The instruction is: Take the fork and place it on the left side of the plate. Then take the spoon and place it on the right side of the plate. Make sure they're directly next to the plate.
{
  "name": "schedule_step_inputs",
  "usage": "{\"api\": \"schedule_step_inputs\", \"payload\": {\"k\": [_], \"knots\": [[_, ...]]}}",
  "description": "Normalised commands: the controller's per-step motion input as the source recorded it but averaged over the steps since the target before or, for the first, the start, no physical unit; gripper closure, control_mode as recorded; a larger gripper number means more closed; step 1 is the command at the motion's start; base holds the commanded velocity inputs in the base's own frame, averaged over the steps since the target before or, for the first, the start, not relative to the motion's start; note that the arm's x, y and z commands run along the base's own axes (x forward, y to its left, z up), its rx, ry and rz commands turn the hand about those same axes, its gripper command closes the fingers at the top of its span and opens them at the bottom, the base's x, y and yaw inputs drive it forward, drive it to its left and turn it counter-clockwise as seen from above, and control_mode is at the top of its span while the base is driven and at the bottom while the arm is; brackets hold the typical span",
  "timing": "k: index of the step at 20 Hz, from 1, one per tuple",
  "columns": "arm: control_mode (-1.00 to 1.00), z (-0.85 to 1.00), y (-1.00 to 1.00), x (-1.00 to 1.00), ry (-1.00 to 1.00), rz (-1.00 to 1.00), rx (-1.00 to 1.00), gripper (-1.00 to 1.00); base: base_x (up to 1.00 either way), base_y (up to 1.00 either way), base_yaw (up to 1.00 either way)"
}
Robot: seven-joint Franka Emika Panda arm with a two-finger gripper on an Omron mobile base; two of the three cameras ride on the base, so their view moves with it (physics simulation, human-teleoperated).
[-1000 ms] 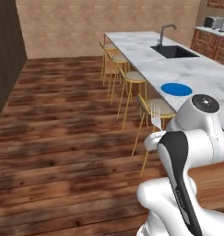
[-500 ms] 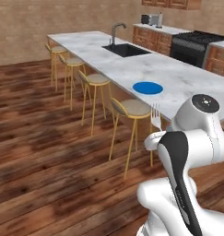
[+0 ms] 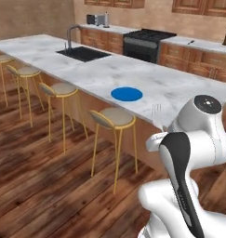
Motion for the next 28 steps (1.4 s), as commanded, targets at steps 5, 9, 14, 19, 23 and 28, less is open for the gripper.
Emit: {"api": "schedule_step_inputs", "payload": {"k": [5,9,14,19,23,28], "knots": [[1.00,0.00,0.00,0.00,0.00,0.00,0.00,1.00,0.38,0.81,-0.44],[1.00,0.00,0.00,0.00,0.00,0.00,0.00,1.00,0.34,0.89,-0.41],[1.00,0.00,0.00,0.00,0.00,0.00,0.00,1.00,0.34,0.88,-0.41],[1.00,0.00,0.00,0.00,0.00,0.00,0.00,1.00,0.34,0.88,-0.41],[1.00,0.00,0.00,0.00,0.00,0.00,0.00,1.00,0.32,0.92,-0.39],[1.00,0.00,0.00,0.00,0.00,0.00,0.00,1.00,0.32,0.92,-0.39]]}}
